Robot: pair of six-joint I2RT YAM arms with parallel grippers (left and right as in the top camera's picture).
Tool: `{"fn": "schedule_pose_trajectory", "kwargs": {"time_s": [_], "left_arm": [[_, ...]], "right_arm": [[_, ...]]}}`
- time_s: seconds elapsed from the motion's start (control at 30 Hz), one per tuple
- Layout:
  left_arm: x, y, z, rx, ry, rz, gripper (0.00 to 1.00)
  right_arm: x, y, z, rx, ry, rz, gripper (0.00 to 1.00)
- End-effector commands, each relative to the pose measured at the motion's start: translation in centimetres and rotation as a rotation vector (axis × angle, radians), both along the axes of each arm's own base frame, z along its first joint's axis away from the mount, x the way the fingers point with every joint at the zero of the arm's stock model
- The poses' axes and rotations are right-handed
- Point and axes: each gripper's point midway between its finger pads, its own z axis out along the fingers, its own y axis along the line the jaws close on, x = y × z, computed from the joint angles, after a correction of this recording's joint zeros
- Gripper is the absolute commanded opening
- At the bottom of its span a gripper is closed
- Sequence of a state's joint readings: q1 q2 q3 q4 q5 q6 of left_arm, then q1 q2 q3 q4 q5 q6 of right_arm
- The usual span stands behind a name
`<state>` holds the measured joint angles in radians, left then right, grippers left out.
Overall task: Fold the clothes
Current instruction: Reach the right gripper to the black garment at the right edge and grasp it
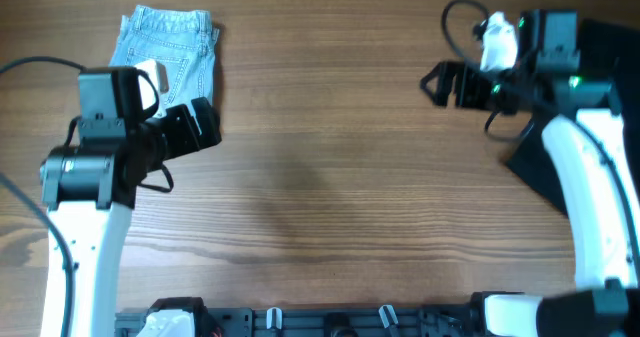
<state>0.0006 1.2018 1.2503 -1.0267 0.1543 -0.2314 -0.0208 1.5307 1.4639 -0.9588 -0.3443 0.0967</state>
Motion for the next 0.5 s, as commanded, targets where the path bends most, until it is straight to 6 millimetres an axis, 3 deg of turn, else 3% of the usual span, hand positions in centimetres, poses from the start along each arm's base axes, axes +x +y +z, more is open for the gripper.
{"fn": "schedule_pose_trajectory", "kwargs": {"time_s": [0.0,0.1,0.2,0.23,0.33,0.47], "left_arm": [[0.2,-0.6,-0.4,-0.029,0.034,-0.014,1.0],[0.0,-0.6,-0.5,-0.028,0.04,-0.013,1.0],[-0.1,-0.6,-0.5,-0.028,0.043,-0.013,0.99],[-0.1,-0.6,-0.5,-0.028,0.043,-0.013,1.0],[-0.1,-0.6,-0.5,-0.028,0.043,-0.013,1.0],[-0.1,-0.6,-0.5,-0.028,0.043,-0.013,0.99]], "right_arm": [[2.1,-8.0,-1.6,-0.102,0.051,-0.27,1.0],[1.2,-14.0,-5.3,-0.162,0.177,-0.447,0.99],[0.0,-17.0,-9.4,-0.157,0.309,-0.529,0.93],[-0.8,-18.3,-12.1,-0.165,0.392,-0.556,0.89],[-1.8,-19.2,-15.7,-0.158,0.506,-0.572,0.85],[-3.6,-18.9,-20.6,-0.153,0.668,-0.58,0.82]]}}
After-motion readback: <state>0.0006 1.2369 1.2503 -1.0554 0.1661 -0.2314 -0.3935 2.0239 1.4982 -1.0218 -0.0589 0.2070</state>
